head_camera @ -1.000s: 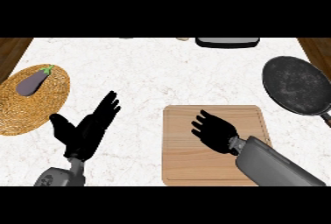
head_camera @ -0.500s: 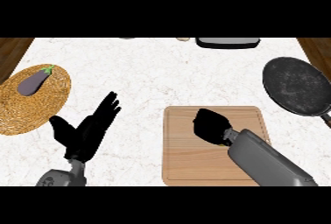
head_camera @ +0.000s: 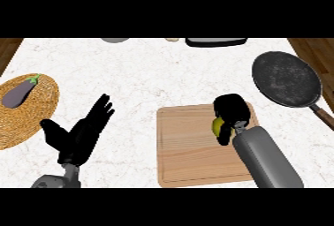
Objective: Pick the pear from the cutting board and place it in the pan
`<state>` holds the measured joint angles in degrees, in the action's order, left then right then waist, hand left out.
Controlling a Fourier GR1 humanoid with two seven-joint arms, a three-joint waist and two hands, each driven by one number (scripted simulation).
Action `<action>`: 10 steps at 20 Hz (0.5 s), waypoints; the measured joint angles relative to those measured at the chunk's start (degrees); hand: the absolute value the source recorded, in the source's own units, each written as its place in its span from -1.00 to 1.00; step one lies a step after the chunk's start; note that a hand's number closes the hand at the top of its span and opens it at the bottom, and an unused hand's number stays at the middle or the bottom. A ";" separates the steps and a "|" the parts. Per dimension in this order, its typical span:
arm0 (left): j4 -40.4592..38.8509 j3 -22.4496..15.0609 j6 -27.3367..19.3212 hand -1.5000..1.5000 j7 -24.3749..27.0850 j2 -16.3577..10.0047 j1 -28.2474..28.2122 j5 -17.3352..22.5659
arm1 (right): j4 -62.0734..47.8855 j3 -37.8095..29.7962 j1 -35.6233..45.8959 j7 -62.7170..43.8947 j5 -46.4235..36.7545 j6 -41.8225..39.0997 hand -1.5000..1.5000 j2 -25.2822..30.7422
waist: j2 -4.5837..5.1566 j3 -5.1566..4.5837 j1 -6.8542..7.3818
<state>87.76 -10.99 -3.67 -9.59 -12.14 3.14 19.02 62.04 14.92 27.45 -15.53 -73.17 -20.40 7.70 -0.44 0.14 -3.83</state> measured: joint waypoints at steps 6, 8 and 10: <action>0.04 -0.42 0.76 0.00 -0.39 0.08 0.75 0.04 | 5.56 -5.19 1.35 -20.72 -2.87 13.02 1.00 -5.86 | 0.08 -0.09 2.26; -0.33 -1.16 0.37 0.00 -0.55 0.69 1.16 -0.69 | 8.24 -4.81 2.09 -25.34 -3.97 17.31 1.00 -6.57 | 0.12 -0.10 2.73; -0.15 -1.40 0.50 0.00 -0.82 0.82 1.41 -0.81 | 11.20 -4.27 2.22 -29.04 -4.29 21.62 1.00 -6.99 | 0.14 -0.10 3.13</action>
<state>87.61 -12.38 -3.17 -10.41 -11.33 4.55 18.21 73.24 10.65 29.67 -44.58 -77.46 1.21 0.70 -0.30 0.03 -0.70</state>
